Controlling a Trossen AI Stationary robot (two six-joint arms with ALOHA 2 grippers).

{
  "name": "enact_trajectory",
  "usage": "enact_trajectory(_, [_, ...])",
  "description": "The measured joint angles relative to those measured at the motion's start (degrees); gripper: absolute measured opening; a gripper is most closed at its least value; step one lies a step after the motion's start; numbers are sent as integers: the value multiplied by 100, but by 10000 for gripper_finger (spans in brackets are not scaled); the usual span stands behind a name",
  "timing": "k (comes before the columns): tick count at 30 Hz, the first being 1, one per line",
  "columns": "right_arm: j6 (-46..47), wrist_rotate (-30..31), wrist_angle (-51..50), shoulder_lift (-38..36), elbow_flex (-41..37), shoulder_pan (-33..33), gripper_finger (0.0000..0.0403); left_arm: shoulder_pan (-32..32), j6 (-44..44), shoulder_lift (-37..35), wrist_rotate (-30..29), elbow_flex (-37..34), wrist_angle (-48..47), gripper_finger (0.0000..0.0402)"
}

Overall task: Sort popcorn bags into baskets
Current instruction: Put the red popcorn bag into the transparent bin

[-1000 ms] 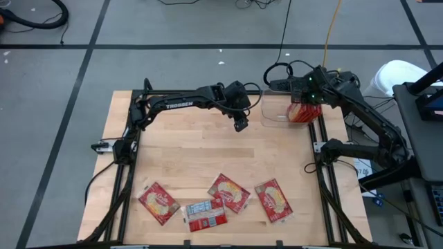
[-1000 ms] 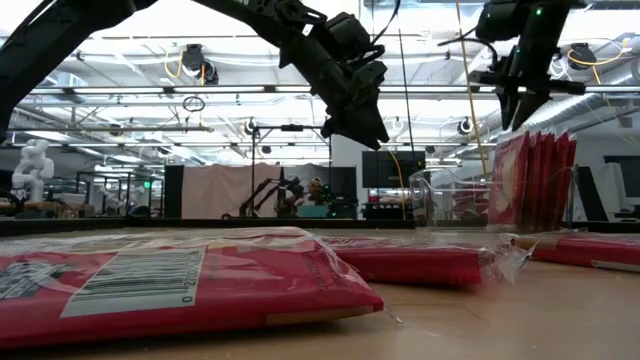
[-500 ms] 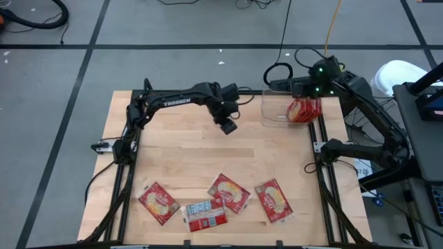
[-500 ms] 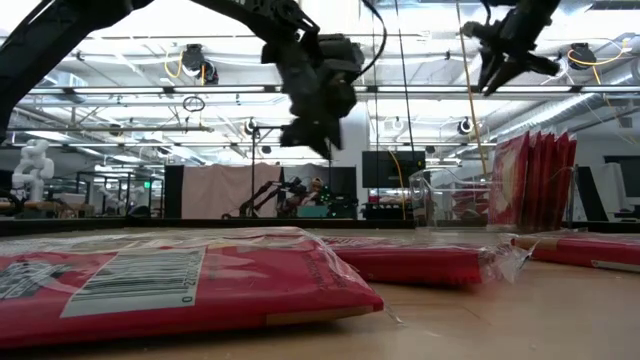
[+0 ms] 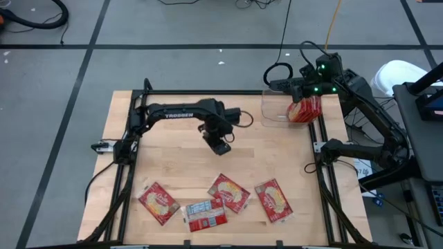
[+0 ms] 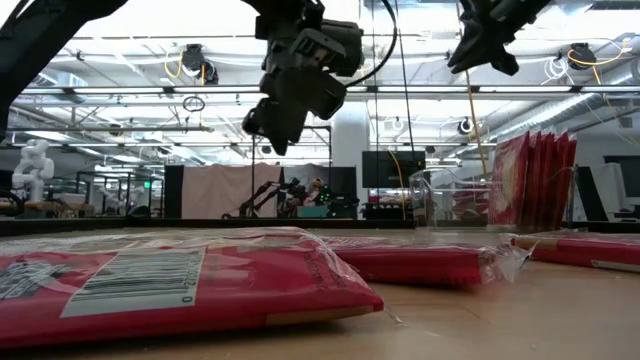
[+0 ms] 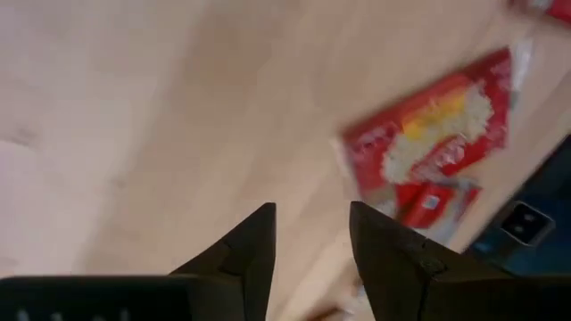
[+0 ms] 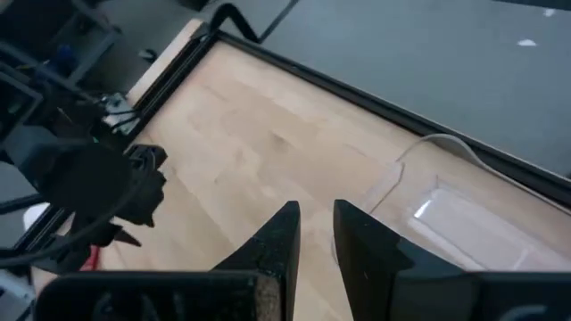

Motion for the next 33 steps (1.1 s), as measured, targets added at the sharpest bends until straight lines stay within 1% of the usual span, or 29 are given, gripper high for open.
enact_trajectory(3, [-195,-106,4,0,-2,0,66,-133,-452,-2,216,-254,10,174])
enact_trajectory(7, [-379,-110,2,0,-2,0,66,-289,-649,-2,254,-593,9,226])
enact_trajectory(10, [-402,-107,5,0,-2,0,66,-327,-568,-63,394,-748,10,262])
enact_trajectory(12, [-402,-106,26,0,-2,0,66,-299,-338,-154,312,-763,-21,279])
enact_trajectory(14, [-368,-101,118,0,-1,0,66,-270,-66,-242,156,-763,-69,289])
enact_trajectory(16, [-206,-101,218,0,-1,0,66,-245,140,-300,-17,-767,9,290])
enact_trajectory(19, [-127,-103,357,0,-2,16,66,-211,561,-353,-454,-768,292,279])
enact_trajectory(21, [-256,-103,412,0,-2,80,66,-198,684,-391,-893,-768,423,268])
enact_trajectory(25, [-687,-50,500,0,-3,288,66,-248,571,-408,-1842,-768,643,246])
enact_trajectory(27, [-870,145,670,0,-81,426,66,-295,581,-404,-2197,-768,750,238])
enact_trajectory(29, [-977,251,898,-2,-232,574,66,-332,629,-411,-2505,-875,1131,230])
enact_trajectory(33, [-1045,234,1556,-56,-663,891,66,-412,613,-484,-2821,-1372,2015,218])
